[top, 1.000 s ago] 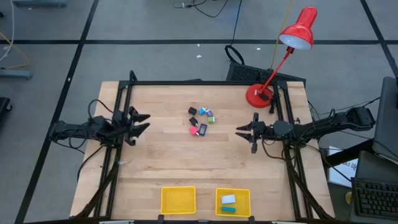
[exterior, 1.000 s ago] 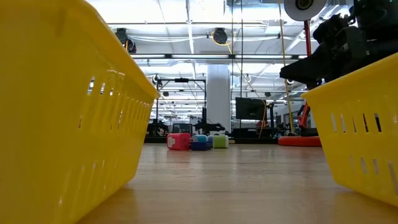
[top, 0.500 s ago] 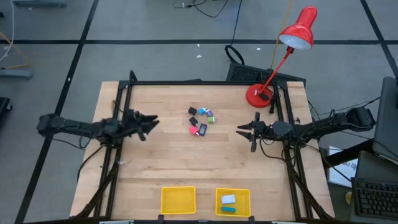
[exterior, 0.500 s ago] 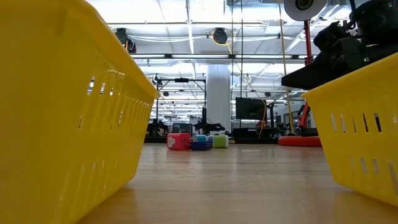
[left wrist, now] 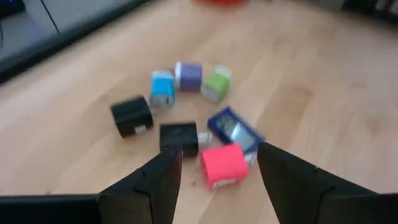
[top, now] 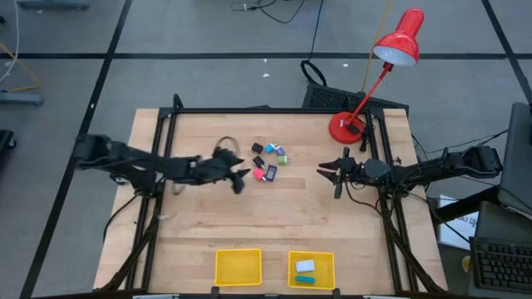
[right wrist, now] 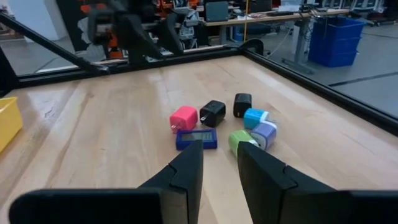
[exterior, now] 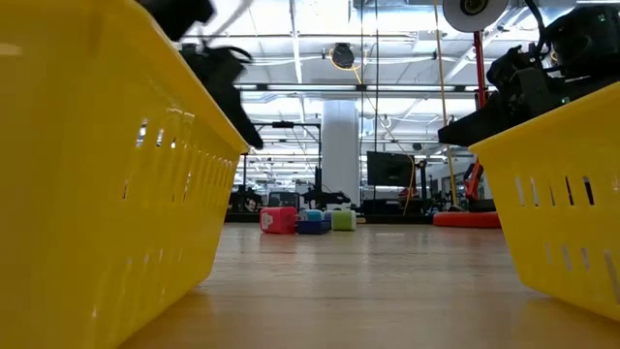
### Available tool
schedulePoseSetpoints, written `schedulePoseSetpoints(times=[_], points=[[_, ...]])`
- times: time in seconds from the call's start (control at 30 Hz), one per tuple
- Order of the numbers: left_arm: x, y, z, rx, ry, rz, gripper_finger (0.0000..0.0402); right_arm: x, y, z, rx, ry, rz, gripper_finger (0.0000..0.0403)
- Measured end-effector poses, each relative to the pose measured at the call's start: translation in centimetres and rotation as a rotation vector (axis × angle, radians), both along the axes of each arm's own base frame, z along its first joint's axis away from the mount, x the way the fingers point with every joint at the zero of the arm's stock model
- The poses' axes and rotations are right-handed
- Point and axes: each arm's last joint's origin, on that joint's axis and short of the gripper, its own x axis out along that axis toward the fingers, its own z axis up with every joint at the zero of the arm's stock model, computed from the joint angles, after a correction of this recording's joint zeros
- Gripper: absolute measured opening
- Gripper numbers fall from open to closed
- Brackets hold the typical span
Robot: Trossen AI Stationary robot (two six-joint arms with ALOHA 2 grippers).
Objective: Pick & Place Office items
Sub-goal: Put the pink adapter into the left yellow bin
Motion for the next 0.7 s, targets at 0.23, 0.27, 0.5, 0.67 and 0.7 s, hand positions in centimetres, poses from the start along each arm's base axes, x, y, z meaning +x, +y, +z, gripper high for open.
schedulePoseSetpoints(times=[0.23,0.27,0.5,0.67,0.7], points=[[5.4,0.3,-0.8,0.104,0.339,-0.153,0.0245,0.0,0.0,-0.1,0.001,0.009,0.005,0.0089],[6.0,0.3,-1.0,0.130,0.371,-0.180,0.0252,0.0,0.0,-0.1,0.001,0.010,0.006,0.0089],[8.5,0.6,-3.4,0.315,0.539,-0.378,0.0279,0.0,0.3,-0.2,0.013,0.015,0.082,0.0089],[8.5,1.7,-5.2,0.312,0.627,-0.386,0.0274,0.0,0.3,-0.2,0.033,0.011,0.083,0.0089],[8.5,1.8,-5.5,0.299,0.633,-0.381,0.0270,0.0,0.3,-0.2,0.036,0.011,0.082,0.0089]])
